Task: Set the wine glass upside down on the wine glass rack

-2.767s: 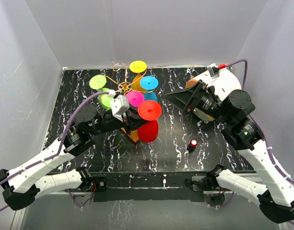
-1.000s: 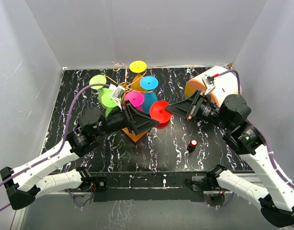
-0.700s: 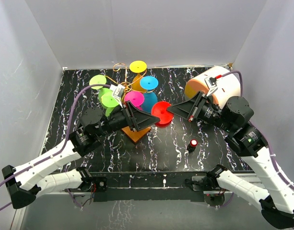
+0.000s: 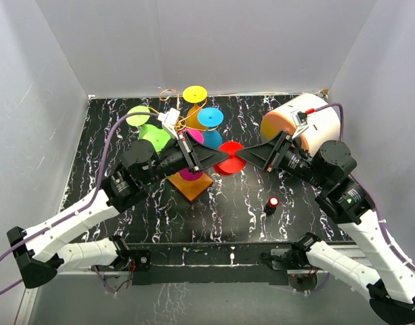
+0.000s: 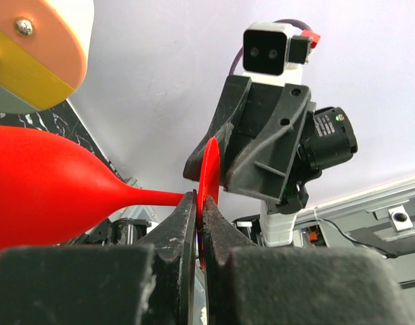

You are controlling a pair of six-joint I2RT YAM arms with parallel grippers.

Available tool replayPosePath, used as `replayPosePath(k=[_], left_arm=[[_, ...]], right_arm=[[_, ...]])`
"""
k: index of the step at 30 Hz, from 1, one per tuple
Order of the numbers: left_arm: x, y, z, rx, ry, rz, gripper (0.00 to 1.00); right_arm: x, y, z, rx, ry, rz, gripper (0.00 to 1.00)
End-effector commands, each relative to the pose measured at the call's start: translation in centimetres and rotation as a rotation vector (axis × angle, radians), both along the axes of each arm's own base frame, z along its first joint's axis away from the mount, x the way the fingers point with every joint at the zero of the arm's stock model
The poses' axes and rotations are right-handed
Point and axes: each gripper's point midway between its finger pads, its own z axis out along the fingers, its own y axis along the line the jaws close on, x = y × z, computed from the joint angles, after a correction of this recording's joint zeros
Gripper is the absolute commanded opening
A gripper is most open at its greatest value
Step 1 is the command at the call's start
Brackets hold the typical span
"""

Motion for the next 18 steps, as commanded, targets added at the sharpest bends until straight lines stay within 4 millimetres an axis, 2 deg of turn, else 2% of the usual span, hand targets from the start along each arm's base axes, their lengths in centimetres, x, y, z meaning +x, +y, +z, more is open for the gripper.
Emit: replayPosePath(k=[1, 3, 6, 12, 13, 18], left_arm=[[0.4, -0.5, 2.1, -0.028, 0.012, -0.032, 0.00], [0.8, -1.0, 2.9, -0.054, 0.032, -0.054, 0.00], [1.5, -1.8, 4.4, -0.129, 0.079, -0.109, 0.00], [3.9, -2.5, 6.7, -0.179, 0.139, -0.132, 0.00], [4.2, -2.5, 7.4, -0.174, 0.149, -0.125, 0.00], [6.1, -2.8, 8.5, -0.115, 0.173, -0.064, 0.00]], right_arm=[[0.2, -1.3, 2.4, 0.046, -0.088, -0.077, 0.38], [0.6, -2.2, 2.7, 0.045, -0.092, -0.142, 0.49], [1.1, -4.2, 3.5, 0.059, -0.110, -0.252, 0.57], [1.7, -8.2, 4.6, 0.095, -0.126, -0.465, 0.60], [1.8, -8.9, 4.7, 0.101, -0.127, -0.495, 0.60], [1.8, -12.3, 4.7, 0.124, -0.161, -0.656, 0.59]])
